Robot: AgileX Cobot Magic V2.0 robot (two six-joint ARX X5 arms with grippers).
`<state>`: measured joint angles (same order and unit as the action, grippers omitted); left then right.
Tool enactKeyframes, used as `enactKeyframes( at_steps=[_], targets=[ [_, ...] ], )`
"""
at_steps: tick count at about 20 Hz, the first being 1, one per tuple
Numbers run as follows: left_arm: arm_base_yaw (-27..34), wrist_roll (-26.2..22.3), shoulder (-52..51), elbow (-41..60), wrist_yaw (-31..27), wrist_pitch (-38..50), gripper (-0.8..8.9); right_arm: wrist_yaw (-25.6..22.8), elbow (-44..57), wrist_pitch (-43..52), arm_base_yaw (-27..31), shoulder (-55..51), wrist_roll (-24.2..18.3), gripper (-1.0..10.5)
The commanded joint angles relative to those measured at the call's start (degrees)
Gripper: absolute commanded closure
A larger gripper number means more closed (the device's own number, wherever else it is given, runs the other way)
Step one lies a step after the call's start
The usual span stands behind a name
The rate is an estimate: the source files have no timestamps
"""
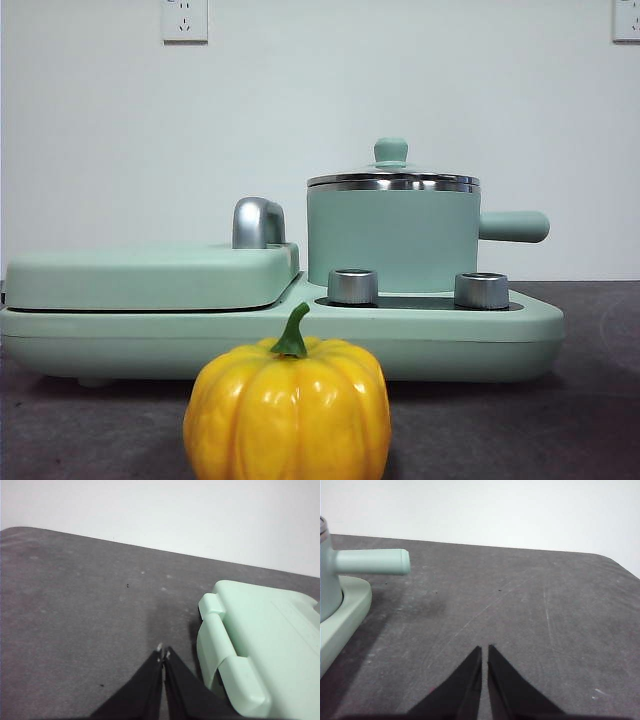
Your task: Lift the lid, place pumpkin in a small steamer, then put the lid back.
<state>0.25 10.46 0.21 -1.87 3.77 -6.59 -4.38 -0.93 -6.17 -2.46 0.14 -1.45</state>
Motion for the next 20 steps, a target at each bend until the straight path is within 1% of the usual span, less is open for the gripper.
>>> enactKeyframes(
  at_steps=[1, 8, 10, 13, 15, 16, 19, 20],
  targets=[
    [0.09, 1.88, -0.02, 1.16, -0.04, 1.81, 8.07, -0.15, 0.24, 0.59, -0.02, 0.07, 0.66, 9.3],
    [0.09, 2.27, -0.02, 1.16, -0.04, 3.08, 8.07, -0.15, 0.22, 0.72, -0.02, 0.07, 0.74, 9.3],
    [0.09, 2.67, -0.02, 1.16, -0.04, 3.10, 8.07, 0.04, 0.22, 0.68, -0.02, 0.07, 1.49, 9.3],
    [0.09, 2.69, -0.02, 1.16, -0.04, 3.13, 8.07, 0.59, 0.22, 0.59, -0.04, 0.07, 4.11, 9.3],
    [0.07, 3.41, -0.02, 1.16, 0.11, 3.06, 8.07, 0.94, 0.22, 0.59, -0.04, 0.07, 7.48, 9.3],
    [0.07, 4.87, -0.02, 1.16, 0.33, 3.06, 8.07, 1.11, 0.22, 0.61, -0.04, 0.07, 9.38, 9.3],
    [0.07, 12.37, -0.02, 1.16, 0.50, 2.69, 8.07, 1.46, 0.22, 0.50, -0.04, 0.07, 18.05, 9.3],
    [0.07, 14.80, -0.02, 1.16, 0.50, 2.54, 8.07, 1.38, 0.22, 0.63, -0.04, 0.07, 20.26, 9.3]
  ],
)
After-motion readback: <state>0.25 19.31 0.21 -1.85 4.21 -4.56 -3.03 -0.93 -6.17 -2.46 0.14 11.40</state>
